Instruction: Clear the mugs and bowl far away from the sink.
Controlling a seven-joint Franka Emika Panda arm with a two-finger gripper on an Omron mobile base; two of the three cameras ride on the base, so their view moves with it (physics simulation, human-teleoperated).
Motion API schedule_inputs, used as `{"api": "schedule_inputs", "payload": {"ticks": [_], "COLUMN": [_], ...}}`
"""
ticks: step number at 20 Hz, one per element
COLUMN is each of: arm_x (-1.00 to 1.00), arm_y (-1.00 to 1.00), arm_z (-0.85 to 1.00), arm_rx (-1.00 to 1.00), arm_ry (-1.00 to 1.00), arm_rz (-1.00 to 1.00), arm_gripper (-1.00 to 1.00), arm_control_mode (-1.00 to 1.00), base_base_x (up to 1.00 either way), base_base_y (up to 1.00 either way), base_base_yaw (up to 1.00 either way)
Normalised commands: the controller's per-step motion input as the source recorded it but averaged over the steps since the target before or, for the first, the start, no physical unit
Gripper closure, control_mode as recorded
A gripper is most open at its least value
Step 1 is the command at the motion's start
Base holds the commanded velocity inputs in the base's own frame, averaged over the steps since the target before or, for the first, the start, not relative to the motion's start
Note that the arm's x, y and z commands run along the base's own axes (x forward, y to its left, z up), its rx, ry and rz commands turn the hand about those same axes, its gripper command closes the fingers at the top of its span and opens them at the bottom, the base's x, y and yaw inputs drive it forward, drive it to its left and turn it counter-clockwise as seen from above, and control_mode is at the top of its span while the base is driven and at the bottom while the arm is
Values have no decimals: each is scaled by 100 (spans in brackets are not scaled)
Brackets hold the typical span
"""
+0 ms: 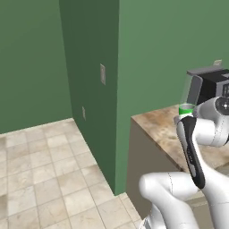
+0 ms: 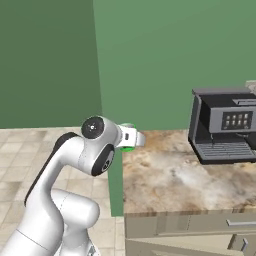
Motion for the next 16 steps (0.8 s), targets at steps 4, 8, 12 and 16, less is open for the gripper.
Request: {"api": "schedule_inputs", "payload": {"ticks": [4, 8, 12, 16], "arm_x": [10, 14, 17, 20], "arm_y": [0, 0, 0, 0], "arm_z": [-16, -12, -20, -28], "arm_rx": [0, 0, 0, 0], "arm_ry": [0, 1, 4, 3], "arm_rz": [1, 0, 1, 2], "arm_gripper": [100, 100, 100, 100], "arm_control_mode": [-100, -100, -100, -100], "base_base_x": [0, 0, 0, 0], "base_base_y": [0, 0, 0, 0], "base_base_yaw": [0, 0, 0, 0]}}
